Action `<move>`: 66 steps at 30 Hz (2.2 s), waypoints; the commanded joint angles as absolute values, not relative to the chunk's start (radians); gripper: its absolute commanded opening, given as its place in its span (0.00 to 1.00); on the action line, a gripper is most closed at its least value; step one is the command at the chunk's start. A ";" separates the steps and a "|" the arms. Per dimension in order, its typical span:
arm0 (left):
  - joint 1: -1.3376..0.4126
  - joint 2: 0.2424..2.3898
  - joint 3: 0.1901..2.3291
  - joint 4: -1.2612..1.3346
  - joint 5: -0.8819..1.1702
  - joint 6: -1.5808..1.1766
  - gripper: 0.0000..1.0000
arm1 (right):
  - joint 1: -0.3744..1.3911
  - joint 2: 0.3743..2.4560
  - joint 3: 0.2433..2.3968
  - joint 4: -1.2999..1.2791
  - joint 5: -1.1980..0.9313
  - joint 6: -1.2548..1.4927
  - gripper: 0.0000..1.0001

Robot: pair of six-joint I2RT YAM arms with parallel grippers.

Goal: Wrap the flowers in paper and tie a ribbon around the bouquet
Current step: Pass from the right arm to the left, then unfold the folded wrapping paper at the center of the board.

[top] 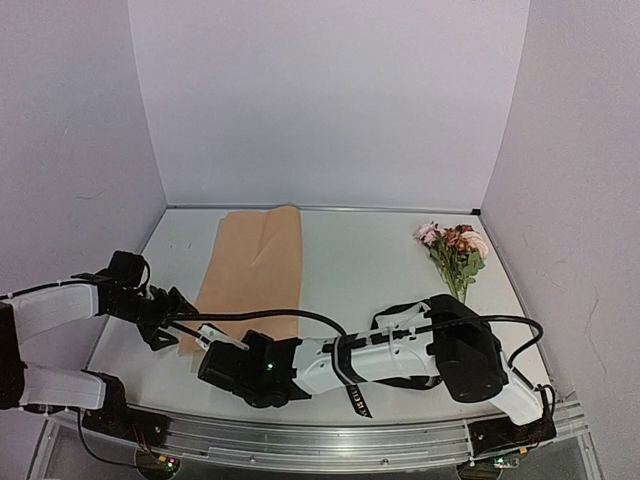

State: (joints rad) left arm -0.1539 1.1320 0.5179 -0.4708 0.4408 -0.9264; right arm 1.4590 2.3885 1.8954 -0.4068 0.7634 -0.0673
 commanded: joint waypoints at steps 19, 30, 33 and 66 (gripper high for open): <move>-0.103 1.137 0.484 -0.114 0.624 -1.047 0.86 | 1.436 2.261 1.854 -0.372 0.746 0.091 0.00; -0.102 1.175 0.621 -0.248 0.549 -0.901 0.05 | 1.431 2.245 1.845 -0.365 0.701 0.090 0.09; -0.103 1.160 0.676 -0.296 0.506 -0.838 0.00 | 1.421 2.209 1.829 -0.365 0.661 0.122 0.45; -0.836 1.661 1.256 -0.343 0.421 -0.404 0.00 | 0.953 1.621 1.304 -0.431 0.263 0.903 0.98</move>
